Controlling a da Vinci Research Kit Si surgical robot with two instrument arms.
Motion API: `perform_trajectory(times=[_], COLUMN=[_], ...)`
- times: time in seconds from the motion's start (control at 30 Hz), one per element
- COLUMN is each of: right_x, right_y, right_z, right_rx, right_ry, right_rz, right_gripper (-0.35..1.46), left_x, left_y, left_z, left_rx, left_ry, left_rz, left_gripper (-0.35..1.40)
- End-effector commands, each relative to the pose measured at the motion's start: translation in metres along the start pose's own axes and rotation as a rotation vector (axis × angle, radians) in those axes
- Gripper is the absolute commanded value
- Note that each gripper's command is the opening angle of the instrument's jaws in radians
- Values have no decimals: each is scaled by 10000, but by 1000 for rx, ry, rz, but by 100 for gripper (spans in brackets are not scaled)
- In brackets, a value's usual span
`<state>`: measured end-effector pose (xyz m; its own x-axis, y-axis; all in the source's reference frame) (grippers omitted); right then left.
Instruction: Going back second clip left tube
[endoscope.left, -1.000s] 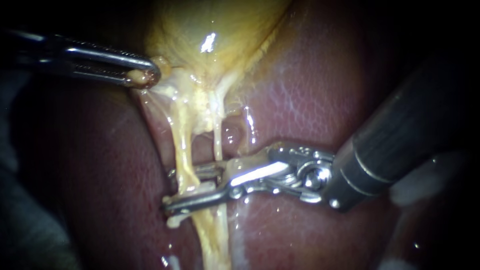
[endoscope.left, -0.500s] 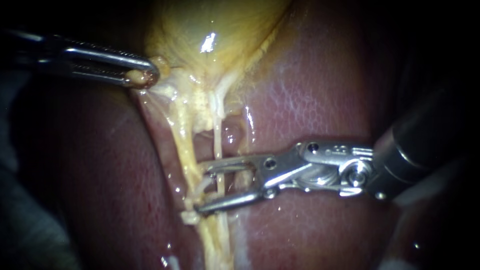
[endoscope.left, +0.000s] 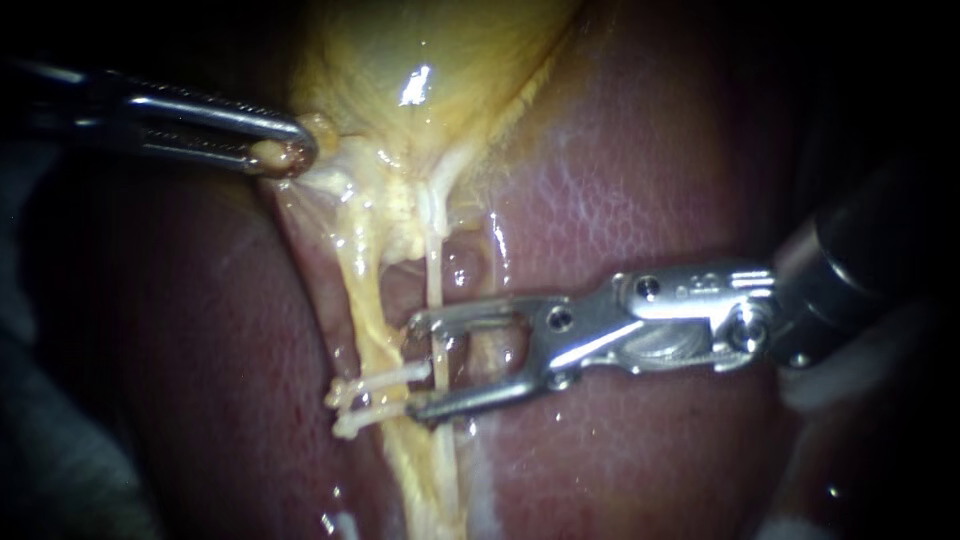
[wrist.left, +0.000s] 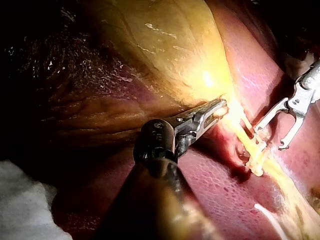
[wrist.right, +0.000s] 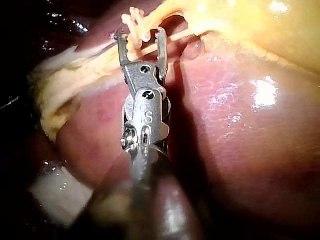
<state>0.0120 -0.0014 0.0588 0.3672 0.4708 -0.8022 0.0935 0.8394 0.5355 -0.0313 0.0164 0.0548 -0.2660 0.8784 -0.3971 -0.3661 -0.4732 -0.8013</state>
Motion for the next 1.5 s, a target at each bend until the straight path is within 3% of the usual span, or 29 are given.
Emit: perform_trajectory(times=[0.03, 0.37, 0.57, 0.8, 1.1, 1.27, 1.5], right_x=[2, 37, 45, 43, 43, 42, 42], right_y=[-1, -17, -23, -22, -23, -23, -23], right_z=[-7, -88, -115, -119, -121, -121, -122], right_rx=[-10, -63, -96, -100, -99, -99, -101], right_ry=[-11, -20, -49, -65, -65, -65, -66], right_rz=[-30, -153, -156, -165, -165, -165, -166], right_gripper=[49, 50, 49, 49, 50, 50, 50], left_x=[0, 0, 0, -3, -21, -26, -27], left_y=[0, 0, 0, -4, -25, -29, -30], left_z=[0, 0, 0, 8, 44, 64, 64], left_rx=[2, 2, 2, 6, 12, 3, 4], left_ry=[1, 1, 0, 3, 5, -7, -10], left_rz=[-1, 0, 0, 2, 17, 27, 28], left_gripper=[-35, -35, -35, -35, -35, -35, -35])
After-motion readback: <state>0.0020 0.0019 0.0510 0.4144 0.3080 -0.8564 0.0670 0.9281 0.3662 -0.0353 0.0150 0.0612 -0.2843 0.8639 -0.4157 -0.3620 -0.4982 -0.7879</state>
